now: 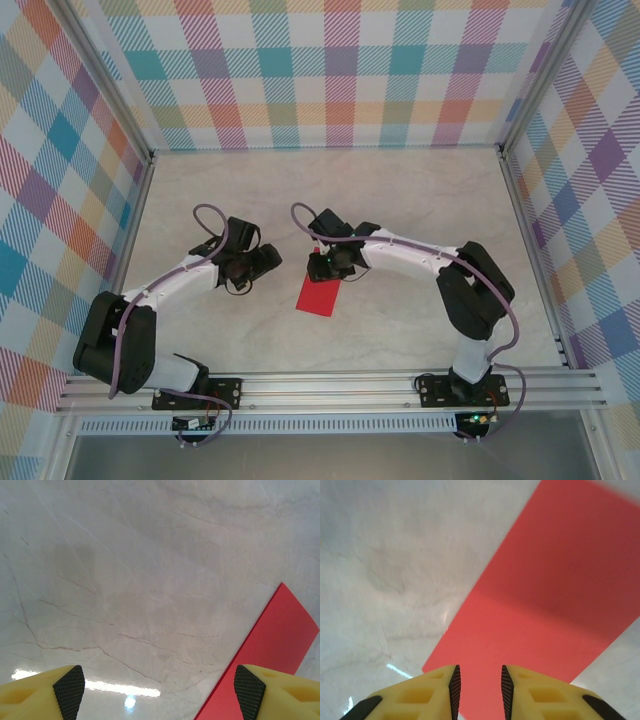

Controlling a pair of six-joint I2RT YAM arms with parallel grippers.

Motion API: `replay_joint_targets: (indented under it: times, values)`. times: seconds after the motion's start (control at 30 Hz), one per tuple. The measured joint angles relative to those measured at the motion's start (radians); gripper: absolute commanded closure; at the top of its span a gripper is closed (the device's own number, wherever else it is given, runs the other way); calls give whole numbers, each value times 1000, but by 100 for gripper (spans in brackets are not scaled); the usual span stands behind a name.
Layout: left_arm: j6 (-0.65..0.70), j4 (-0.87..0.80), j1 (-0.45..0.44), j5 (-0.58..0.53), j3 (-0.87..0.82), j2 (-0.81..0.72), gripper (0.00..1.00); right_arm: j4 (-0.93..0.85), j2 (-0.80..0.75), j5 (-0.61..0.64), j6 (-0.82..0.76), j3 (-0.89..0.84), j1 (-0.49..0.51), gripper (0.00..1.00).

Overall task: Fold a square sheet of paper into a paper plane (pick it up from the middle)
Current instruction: Rotate the square sheet of paper at the center of the table.

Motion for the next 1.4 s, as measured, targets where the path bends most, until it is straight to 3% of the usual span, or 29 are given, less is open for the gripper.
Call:
replay_joint_targets:
  times: [0.5, 0.83, 1.1, 1.4]
  values:
    - [0, 0, 7, 12, -18, 0, 18, -34, 123, -33, 55, -12, 40, 74]
    - [1, 0, 7, 19, -18, 0, 18, -32, 82, 17, -137, -63, 34, 72]
    - [1, 0, 7, 52, -18, 0, 18, -24, 64, 49, -123, -46, 3, 47]
    - [1, 15, 4, 113, -40, 0, 19, -49, 69, 164, -12, 58, -18, 41]
